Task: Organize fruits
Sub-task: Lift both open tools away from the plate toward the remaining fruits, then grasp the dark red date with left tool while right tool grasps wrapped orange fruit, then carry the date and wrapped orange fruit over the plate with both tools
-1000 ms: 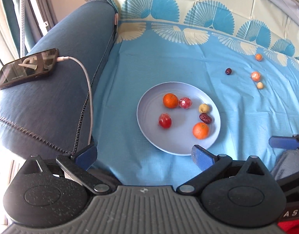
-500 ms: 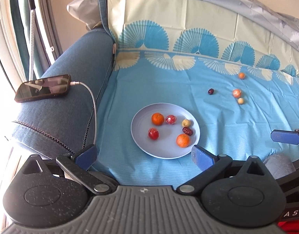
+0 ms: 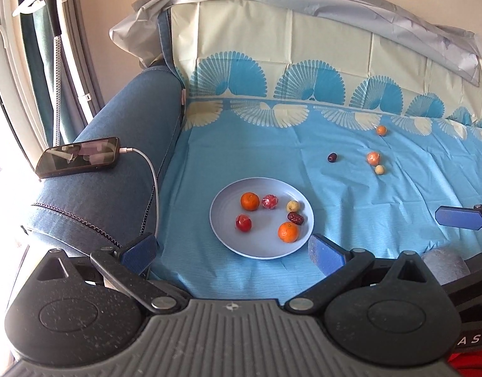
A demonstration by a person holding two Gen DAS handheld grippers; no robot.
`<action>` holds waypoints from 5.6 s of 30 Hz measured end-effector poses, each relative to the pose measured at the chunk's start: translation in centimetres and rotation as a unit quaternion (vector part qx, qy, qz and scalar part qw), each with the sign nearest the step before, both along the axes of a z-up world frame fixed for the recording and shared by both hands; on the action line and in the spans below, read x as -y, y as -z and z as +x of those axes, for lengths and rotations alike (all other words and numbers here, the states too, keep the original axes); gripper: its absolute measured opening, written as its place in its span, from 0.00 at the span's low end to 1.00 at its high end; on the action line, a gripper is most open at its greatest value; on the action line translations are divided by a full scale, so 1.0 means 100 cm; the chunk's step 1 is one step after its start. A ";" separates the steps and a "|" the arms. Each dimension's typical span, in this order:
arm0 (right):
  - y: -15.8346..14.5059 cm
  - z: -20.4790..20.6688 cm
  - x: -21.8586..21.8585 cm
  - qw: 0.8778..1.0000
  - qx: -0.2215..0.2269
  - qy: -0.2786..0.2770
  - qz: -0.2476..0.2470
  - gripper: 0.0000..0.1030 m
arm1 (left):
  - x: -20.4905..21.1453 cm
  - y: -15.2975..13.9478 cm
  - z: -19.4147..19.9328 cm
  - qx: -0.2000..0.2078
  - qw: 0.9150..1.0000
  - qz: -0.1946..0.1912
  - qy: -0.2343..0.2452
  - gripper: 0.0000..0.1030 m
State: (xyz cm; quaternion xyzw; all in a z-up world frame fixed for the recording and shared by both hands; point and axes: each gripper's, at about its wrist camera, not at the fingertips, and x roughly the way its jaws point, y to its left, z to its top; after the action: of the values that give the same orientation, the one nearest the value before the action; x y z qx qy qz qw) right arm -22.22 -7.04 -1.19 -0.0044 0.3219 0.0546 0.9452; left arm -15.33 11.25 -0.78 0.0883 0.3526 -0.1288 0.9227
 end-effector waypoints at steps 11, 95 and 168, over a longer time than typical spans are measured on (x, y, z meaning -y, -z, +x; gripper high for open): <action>-0.001 -0.002 0.001 1.000 0.003 0.002 0.000 0.99 | -0.002 -0.001 -0.002 0.005 1.000 0.000 0.003 1.00; 0.198 0.317 0.295 0.974 -0.065 0.216 -0.020 0.99 | 0.341 0.218 0.367 -0.144 0.976 0.091 0.132 1.00; -0.001 -0.008 0.012 1.000 0.002 -0.010 0.016 0.39 | 0.003 -0.002 0.022 -0.099 0.995 0.002 -0.003 0.21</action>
State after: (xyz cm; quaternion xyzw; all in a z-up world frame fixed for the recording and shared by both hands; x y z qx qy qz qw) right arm -23.02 -8.28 -1.08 0.0072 0.3187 0.0690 0.9453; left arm -13.14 10.92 -0.55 0.0763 0.4425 -0.1333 0.8835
